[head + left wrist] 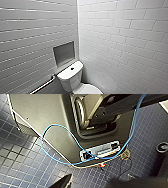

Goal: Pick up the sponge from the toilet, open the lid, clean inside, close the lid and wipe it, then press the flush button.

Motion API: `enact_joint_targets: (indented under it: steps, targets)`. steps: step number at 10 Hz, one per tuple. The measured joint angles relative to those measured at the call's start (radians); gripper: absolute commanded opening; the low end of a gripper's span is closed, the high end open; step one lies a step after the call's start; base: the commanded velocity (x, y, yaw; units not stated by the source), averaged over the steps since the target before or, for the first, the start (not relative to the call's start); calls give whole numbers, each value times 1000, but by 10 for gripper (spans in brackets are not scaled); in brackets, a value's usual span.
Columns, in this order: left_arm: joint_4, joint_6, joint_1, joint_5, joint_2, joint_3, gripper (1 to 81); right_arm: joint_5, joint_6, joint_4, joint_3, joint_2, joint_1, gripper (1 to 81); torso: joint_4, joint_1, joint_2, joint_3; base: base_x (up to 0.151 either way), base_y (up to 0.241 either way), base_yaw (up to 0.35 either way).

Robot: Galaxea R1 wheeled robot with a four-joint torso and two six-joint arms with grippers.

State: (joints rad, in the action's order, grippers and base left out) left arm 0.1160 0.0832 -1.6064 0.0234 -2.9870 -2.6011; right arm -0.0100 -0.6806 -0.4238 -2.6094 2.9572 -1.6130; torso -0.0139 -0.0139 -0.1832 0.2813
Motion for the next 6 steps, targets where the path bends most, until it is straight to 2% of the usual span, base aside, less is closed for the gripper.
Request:
enact_joint_targets:
  steps: [1, 2, 3, 4, 5, 6]
  targets:
    - [0, 0, 4, 1, 0, -1, 811, 18, 36, 4, -21, 3, 8, 10, 0, 0, 0, 0, 0, 0, 0]
    - [0, -1, 16, 3, -1, -1, 811, 35, 125, 30, -36, 2, 21, 10, 0, 0, 0, 0, 0, 0, 0]
    - [0, -1, 32, 2, -3, -1, 811, 50, 233, 103, -39, 0, 31, 10, 0, 0, 0, 0, 0, 0, 0]
    - [0, -1, 44, -1, -5, -1, 811, 68, 370, 231, -40, 0, 33, 10, 0, 0, 0, 0, 0, 0, 0]
    - [0, -1, 51, 0, -5, -1, 811, 59, 475, 355, -40, 0, 31, 10, 0, 0, 0, 0, 0, 0, 0]
    - [-1, -2, 53, 0, -9, -1, 811, 43, 547, 441, -43, 0, 34, 10, 0, 0, 0, 0, 0, 0, 0]
